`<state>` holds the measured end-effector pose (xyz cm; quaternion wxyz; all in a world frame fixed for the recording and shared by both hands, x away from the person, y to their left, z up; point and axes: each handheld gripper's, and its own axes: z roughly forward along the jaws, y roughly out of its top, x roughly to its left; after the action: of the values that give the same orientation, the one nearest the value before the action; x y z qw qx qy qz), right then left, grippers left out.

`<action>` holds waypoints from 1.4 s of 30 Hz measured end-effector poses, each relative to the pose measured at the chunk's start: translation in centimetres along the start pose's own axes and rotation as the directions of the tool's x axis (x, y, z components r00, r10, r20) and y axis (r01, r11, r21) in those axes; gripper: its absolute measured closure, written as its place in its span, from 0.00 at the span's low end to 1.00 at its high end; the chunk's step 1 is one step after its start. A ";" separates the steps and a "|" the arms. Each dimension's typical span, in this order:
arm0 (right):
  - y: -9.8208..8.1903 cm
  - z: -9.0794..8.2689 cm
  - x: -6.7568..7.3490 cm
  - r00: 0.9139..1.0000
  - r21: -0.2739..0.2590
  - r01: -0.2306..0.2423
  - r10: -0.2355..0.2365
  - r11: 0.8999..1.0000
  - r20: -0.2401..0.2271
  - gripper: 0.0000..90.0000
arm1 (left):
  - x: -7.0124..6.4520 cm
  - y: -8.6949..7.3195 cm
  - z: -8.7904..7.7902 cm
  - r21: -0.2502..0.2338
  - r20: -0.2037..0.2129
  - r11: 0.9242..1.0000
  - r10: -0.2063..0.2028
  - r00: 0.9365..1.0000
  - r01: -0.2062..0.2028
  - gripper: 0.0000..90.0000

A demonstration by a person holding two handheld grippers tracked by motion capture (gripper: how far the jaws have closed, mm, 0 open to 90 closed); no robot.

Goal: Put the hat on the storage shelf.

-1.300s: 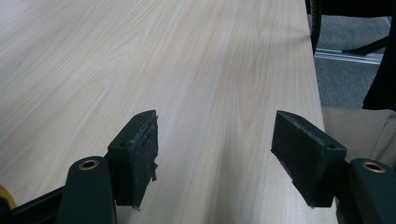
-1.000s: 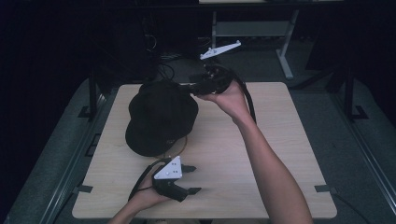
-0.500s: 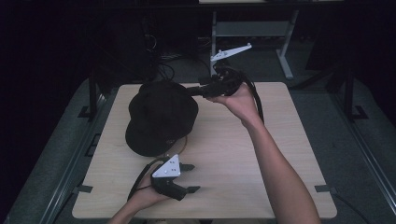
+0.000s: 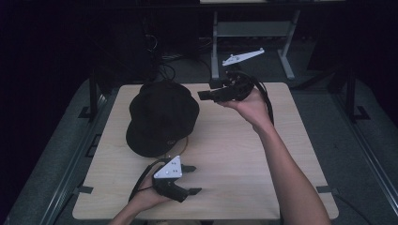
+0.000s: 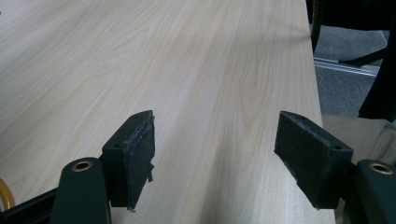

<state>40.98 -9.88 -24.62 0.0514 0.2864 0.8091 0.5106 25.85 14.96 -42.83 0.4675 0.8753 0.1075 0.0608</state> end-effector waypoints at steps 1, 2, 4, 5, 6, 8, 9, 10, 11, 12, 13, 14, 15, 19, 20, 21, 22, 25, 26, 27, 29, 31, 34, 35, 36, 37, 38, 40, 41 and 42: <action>-0.1 -0.1 0.0 1.000 0.000 -0.001 0.001 1.000 0.002 0.35 | 0.0 0.0 0.0 0.001 0.000 1.000 -0.001 1.000 0.001 0.32; -0.3 -0.3 0.0 1.000 0.000 -0.005 0.005 1.000 0.002 0.35 | 0.0 0.0 0.0 0.002 -0.001 1.000 -0.002 1.000 0.002 0.31; -0.6 -0.6 0.0 1.000 0.000 -0.007 0.007 1.000 0.004 0.35 | 0.0 0.0 0.1 0.003 -0.004 1.000 -0.003 1.000 0.003 0.31; -0.8 -0.7 -0.1 1.000 0.000 -0.006 0.006 1.000 0.005 0.35 | 0.0 0.0 0.0 0.003 -0.004 1.000 -0.004 1.000 0.004 0.31; -0.9 -0.8 -0.1 1.000 0.005 -0.009 0.009 1.000 0.003 0.34 | 0.0 0.0 0.0 0.003 -0.004 1.000 -0.005 1.000 0.005 0.31; -1.3 -1.2 -0.1 1.000 0.004 -0.011 0.011 1.000 0.004 0.34 | 0.0 0.0 -0.1 0.006 -0.009 1.000 -0.004 1.000 0.004 0.31; -1.5 -1.3 -0.1 1.000 0.002 -0.009 0.009 1.000 0.008 0.34 | 0.0 0.0 -0.1 0.005 -0.010 1.000 -0.007 1.000 0.007 0.31; -1.6 -1.5 -0.1 1.000 0.005 -0.007 0.007 1.000 0.016 0.34 | 0.0 0.0 -0.1 0.000 -0.012 1.000 -0.012 1.000 0.012 0.31; -1.8 -1.7 -0.2 1.000 0.005 -0.009 0.009 1.000 0.015 0.34 | 0.1 -0.1 -0.1 0.000 -0.014 1.000 -0.013 1.000 0.013 0.31; -2.0 -1.9 -0.2 1.000 0.001 -0.013 0.013 1.000 0.014 0.33 | 0.2 -0.1 -0.2 -0.002 -0.017 1.000 -0.010 1.000 0.010 0.31; -2.3 -2.2 -0.2 1.000 0.000 -0.017 0.017 1.000 0.019 0.33 | 0.2 -0.1 -0.2 -0.005 -0.018 1.000 -0.020 1.000 0.020 0.31; -2.4 -2.4 -0.3 1.000 0.007 -0.022 0.022 1.000 0.021 0.32 | 0.2 -0.1 -0.2 -0.004 -0.018 1.000 -0.019 1.000 0.019 0.31; -2.6 -2.5 -0.3 1.000 0.008 -0.024 0.024 1.000 0.020 0.32 | 0.3 -0.1 -0.2 -0.004 -0.019 1.000 -0.021 1.000 0.021 0.31; -3.4 -3.2 -0.6 0.999 0.012 -0.038 0.038 0.999 0.028 0.31 | 0.3 -0.2 -0.1 0.002 -0.022 1.000 -0.018 1.000 0.018 0.31; -3.7 -3.4 -0.7 0.999 0.009 -0.040 0.040 0.999 0.030 0.31 | 0.3 -0.2 -0.1 0.004 -0.023 1.000 -0.014 1.000 0.014 0.31; -3.8 -3.5 -0.8 0.999 0.008 -0.042 0.042 0.999 0.031 0.31 | 0.4 -0.2 -0.1 0.004 -0.024 1.000 -0.013 1.000 0.013 0.31; -4.0 -3.6 -0.9 0.998 0.014 -0.048 0.048 0.999 0.032 0.30 | 0.4 -0.2 -0.1 0.001 -0.024 1.000 -0.016 1.000 0.016 0.31; -4.5 -4.0 -1.1 0.998 0.009 -0.057 0.056 0.998 0.037 0.30 | 0.4 -0.2 -0.1 -0.001 -0.022 1.000 -0.019 1.000 0.019 0.31; -4.8 -4.2 -1.2 0.997 0.009 -0.060 0.060 0.998 0.039 0.30 | 0.4 -0.2 -0.1 -0.001 -0.022 1.000 -0.022 1.000 0.022 0.31; -4.9 -4.2 -1.3 0.997 0.008 -0.058 0.058 0.998 0.041 0.30 | 0.4 -0.2 -0.1 -0.001 -0.021 1.000 -0.026 0.999 0.026 0.31; -5.2 -4.4 -1.4 0.997 0.004 -0.064 0.064 0.998 0.041 0.30 | 0.3 -0.2 -0.1 -0.008 -0.024 0.999 -0.034 0.999 0.034 0.31; -5.5 -4.6 -1.5 0.997 0.008 -0.071 0.070 0.997 0.045 0.30 | 0.3 -0.2 -0.1 -0.008 -0.026 0.999 -0.034 0.999 0.033 0.31; -6.0 -4.9 -1.6 0.996 0.009 -0.079 0.079 0.997 0.046 0.30 | 0.2 -0.3 -0.1 -0.009 -0.033 0.999 -0.033 0.999 0.032 0.31; -6.2 -5.0 -1.7 0.996 0.008 -0.080 0.080 0.997 0.047 0.30 | 0.2 -0.3 -0.1 -0.010 -0.033 0.999 -0.033 0.999 0.033 0.31; -6.4 -5.1 -1.7 0.995 0.009 -0.084 0.084 0.996 0.046 0.30 | 0.2 -0.2 -0.1 -0.007 -0.034 0.999 -0.032 0.999 0.032 0.31; -6.6 -5.1 -1.8 0.995 0.007 -0.087 0.086 0.996 0.048 0.30 | 0.2 -0.2 -0.1 -0.005 -0.035 1.000 -0.030 0.999 0.030 0.31; -6.7 -5.2 -1.9 0.995 0.009 -0.089 0.089 0.996 0.049 0.30 | 0.4 -0.2 -0.2 0.002 -0.037 1.000 -0.017 0.999 0.017 0.31; -7.1 -5.4 -2.1 0.994 0.011 -0.094 0.093 0.996 0.053 0.30 | 0.4 -0.3 -0.2 0.001 -0.039 1.000 -0.013 0.999 0.013 0.31; -7.2 -5.5 -2.1 0.994 0.010 -0.094 0.093 0.996 0.055 0.30 | 0.4 -0.3 -0.2 0.004 -0.036 1.000 -0.015 0.999 0.016 0.31; -7.4 -5.7 -2.2 0.994 0.008 -0.100 0.099 0.995 0.054 0.30 | 0.4 -0.3 -0.2 0.003 -0.034 1.000 -0.017 0.999 0.017 0.31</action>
<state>37.64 -17.86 -28.77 0.0459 0.3402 0.7949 0.5003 26.19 15.36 -42.94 0.4645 0.8740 0.1232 0.0716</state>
